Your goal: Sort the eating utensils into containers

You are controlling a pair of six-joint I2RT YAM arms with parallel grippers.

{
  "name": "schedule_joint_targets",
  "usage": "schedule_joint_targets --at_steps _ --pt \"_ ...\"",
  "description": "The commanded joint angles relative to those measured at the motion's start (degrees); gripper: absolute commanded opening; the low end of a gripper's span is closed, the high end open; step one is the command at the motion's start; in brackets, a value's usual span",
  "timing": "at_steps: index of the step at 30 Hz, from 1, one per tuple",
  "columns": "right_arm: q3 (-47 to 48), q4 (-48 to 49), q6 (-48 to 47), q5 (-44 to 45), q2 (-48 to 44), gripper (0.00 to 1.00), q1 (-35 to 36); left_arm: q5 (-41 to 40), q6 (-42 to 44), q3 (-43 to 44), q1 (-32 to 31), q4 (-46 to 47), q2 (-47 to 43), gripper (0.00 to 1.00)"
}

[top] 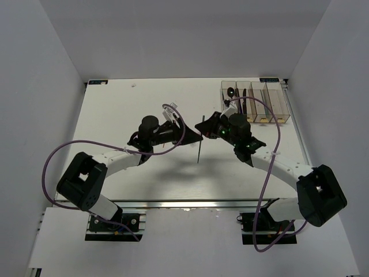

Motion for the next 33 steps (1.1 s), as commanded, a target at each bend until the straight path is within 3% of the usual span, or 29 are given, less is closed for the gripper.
schedule_joint_targets --at_steps 1,3,5,6,7,10,14,20,24,29,30,33 --pt "2.71 -1.21 -4.49 1.46 -2.41 0.0 -0.63 -2.57 0.61 1.57 -0.14 -4.37 -0.67 0.93" --pt "6.22 -7.1 -10.72 3.83 -2.42 0.0 -3.7 -7.82 3.86 3.76 -0.14 -11.42 -0.41 0.98" --pt "14.18 -16.5 -21.09 7.69 0.91 0.0 -10.52 -15.98 9.54 9.47 -0.05 -30.27 -0.58 0.98" --pt "17.37 -19.23 -24.26 11.54 5.36 0.0 -13.09 -26.82 11.15 14.19 -0.05 -37.4 -0.32 0.98" --pt "20.8 -22.05 -29.42 13.41 8.45 0.0 -15.9 -31.37 12.38 15.97 -0.05 -47.65 -0.32 0.98" --pt "37.14 -33.04 -34.03 19.92 21.42 0.0 -25.49 -42.44 16.17 18.8 -0.05 -56.86 -1.98 0.98" --pt "51.39 -33.77 -36.86 21.87 33.33 0.0 -33.14 -43.72 20.47 20.65 -0.05 -60.4 -4.62 0.98" --pt "69.15 -34.19 -40.11 20.11 47.4 0.0 -34.65 -42.39 21.1 17.49 -0.05 -59.36 -6.47 0.98" --pt "71.45 -32.71 -41.42 22.3 52.06 0.0 -34.65 -48.28 17.68 16.35 -0.05 -58.56 -7.17 0.98" --pt "71.28 -31.66 -41.43 22.48 54.27 0.0 -34.65 -47.23 16.53 17.22 -0.05 -56.63 -6.74 0.98" --pt "71.63 -31.74 -41.25 22.13 54.71 0.05 -34.65 -47.41 16.61 17.48 -0.05 -56.63 -6.39 0.98" --pt "72.33 -33.58 -39.5 23.09 54.01 0.64 -34.65 -49.33 17.23 19.06 -0.05 -58.47 -5.6 0.98"
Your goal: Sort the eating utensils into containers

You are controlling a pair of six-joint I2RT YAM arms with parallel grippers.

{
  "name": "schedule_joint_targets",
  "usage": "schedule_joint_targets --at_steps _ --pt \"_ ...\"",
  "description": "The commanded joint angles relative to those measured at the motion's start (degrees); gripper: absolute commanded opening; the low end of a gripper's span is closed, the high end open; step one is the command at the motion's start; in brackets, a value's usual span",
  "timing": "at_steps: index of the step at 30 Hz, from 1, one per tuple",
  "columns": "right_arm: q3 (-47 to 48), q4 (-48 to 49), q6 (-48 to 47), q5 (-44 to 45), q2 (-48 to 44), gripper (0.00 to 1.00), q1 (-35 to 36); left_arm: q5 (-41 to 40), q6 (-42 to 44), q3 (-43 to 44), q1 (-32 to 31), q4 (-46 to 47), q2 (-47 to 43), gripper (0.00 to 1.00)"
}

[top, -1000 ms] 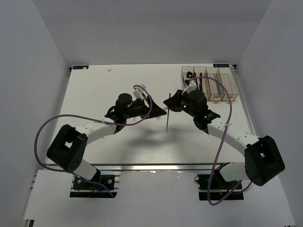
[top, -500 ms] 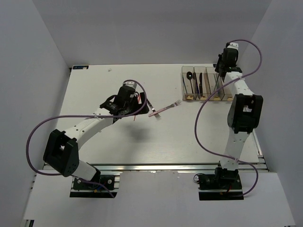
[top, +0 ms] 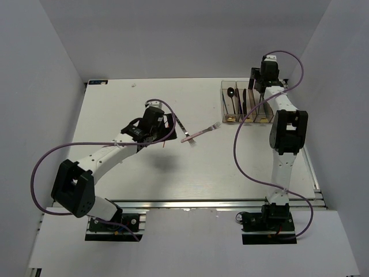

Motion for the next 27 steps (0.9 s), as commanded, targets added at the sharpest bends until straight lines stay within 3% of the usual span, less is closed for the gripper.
schedule_joint_targets --at_steps 1,6,10,14,15,19,25,27 --pt "2.94 0.27 1.03 1.76 -1.31 0.89 -0.4 -4.83 -0.1 3.26 -0.12 -1.93 -1.05 0.98" --pt "3.2 -3.76 5.59 3.08 -6.04 0.89 -0.4 -9.86 1.83 6.26 0.14 -1.51 3.34 0.98" --pt "-0.3 -8.69 12.53 0.63 -13.86 0.89 -0.31 -10.66 5.33 13.54 1.63 -2.63 14.82 0.97" --pt "-18.37 -4.32 17.28 -12.27 -31.13 0.89 -0.31 -3.46 9.56 22.68 5.06 -6.32 25.91 0.87" --pt "-28.08 1.35 17.73 -16.04 -34.07 0.89 -0.14 -3.1 10.7 26.7 5.68 -9.12 27.94 0.85" --pt "-42.47 7.65 17.73 -18.28 -43.23 0.89 0.39 -2.56 12.81 34.2 6.12 -14.41 35.15 0.78" --pt "-48.21 7.21 18.96 -22.06 -48.42 0.89 1.79 1.39 13.43 38.06 8.93 -15.82 40.78 0.7" --pt "-49.36 7.48 18.79 -21.62 -49.83 0.89 3.02 3.31 13.43 39.39 9.28 -18.01 43.32 0.59"
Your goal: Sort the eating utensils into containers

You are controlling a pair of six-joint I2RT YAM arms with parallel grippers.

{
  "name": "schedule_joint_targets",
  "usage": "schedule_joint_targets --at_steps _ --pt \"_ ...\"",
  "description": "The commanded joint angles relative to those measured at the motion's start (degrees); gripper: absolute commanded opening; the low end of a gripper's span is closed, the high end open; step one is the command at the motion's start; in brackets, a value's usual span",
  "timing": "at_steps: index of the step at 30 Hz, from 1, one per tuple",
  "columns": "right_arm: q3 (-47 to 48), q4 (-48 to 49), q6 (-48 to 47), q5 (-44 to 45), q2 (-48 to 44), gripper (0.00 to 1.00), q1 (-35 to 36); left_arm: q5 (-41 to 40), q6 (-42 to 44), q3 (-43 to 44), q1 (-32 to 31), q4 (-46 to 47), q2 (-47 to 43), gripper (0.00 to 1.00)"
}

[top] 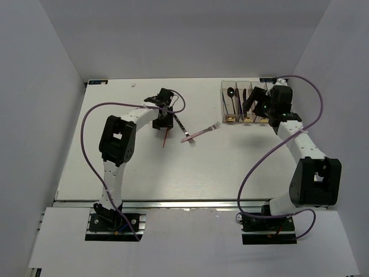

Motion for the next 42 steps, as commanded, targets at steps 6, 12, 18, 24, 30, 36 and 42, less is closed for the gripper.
schedule_joint_targets --at_steps 6,12,18,24,30,36,42 --pt "-0.11 1.66 0.8 -2.69 -3.43 0.89 2.94 1.0 0.91 2.96 -0.64 -5.22 2.45 0.43" --pt "-1.43 2.01 1.32 -4.27 -5.36 0.89 3.12 1.17 -0.93 -2.39 -1.08 -4.0 4.56 0.29" --pt "-4.4 5.5 3.33 -11.9 -7.47 0.89 4.35 -4.72 -3.74 -8.89 -2.84 -3.91 6.06 0.0" --pt "-16.09 35.09 20.79 -34.4 -7.83 0.89 4.96 4.31 -6.3 -28.62 -3.19 15.65 -12.8 0.0" --pt "-16.46 39.71 26.46 -25.64 -3.09 0.89 14.79 30.89 -10.77 -46.77 -4.07 47.82 -34.69 0.0" --pt "-11.19 30.58 22.87 -8.78 0.53 0.89 27.28 41.33 -18.23 -58.73 -4.6 68.67 -42.1 0.0" --pt "-11.09 26.8 20.48 -0.58 0.08 0.87 33.44 43.71 -24.92 -64.01 -4.6 82.22 -45.18 0.0"
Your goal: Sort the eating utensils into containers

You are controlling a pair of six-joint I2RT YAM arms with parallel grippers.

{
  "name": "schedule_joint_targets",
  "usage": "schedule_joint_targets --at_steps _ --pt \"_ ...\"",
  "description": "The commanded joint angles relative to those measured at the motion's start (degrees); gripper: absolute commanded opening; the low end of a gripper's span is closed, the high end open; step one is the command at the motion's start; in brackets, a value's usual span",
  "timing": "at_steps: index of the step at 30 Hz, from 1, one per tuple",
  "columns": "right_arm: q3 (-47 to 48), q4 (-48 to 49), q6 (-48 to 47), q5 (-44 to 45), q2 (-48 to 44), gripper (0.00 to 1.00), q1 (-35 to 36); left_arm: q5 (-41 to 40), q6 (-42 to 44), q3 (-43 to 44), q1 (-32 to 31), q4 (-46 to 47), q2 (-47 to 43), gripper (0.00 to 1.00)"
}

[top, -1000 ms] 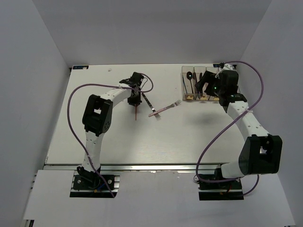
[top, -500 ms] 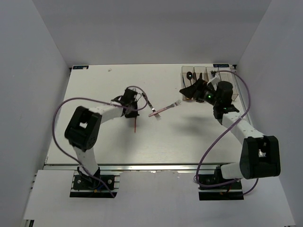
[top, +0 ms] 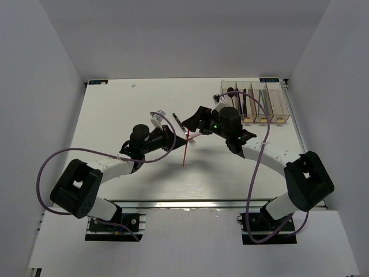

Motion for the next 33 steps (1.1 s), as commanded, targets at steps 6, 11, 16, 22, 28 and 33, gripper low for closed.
schedule_joint_targets --at_steps 6,11,16,22,28,33 --pt "0.88 -1.49 -1.7 9.73 -1.69 0.73 3.82 4.85 -8.33 -1.5 0.12 17.16 -1.8 0.0" --pt "-0.53 0.97 -1.17 5.43 -2.74 0.2 3.99 2.22 -5.89 0.25 0.12 12.25 -1.62 0.0" --pt "-0.27 -0.78 -4.5 6.47 -4.41 0.0 3.12 -0.59 -4.04 4.46 0.12 3.93 0.75 0.49" --pt "13.94 -15.09 -27.25 18.66 1.81 0.0 -9.58 -18.03 3.52 13.34 0.12 -29.5 -1.17 0.98" --pt "34.67 -23.11 -38.86 36.78 17.9 0.0 -23.4 -23.82 3.09 13.89 0.03 -42.35 -5.13 0.98" --pt "44.97 -22.14 -43.53 40.67 26.75 0.0 -30.0 -15.99 2.91 7.3 -1.37 -39.34 -8.03 0.98"
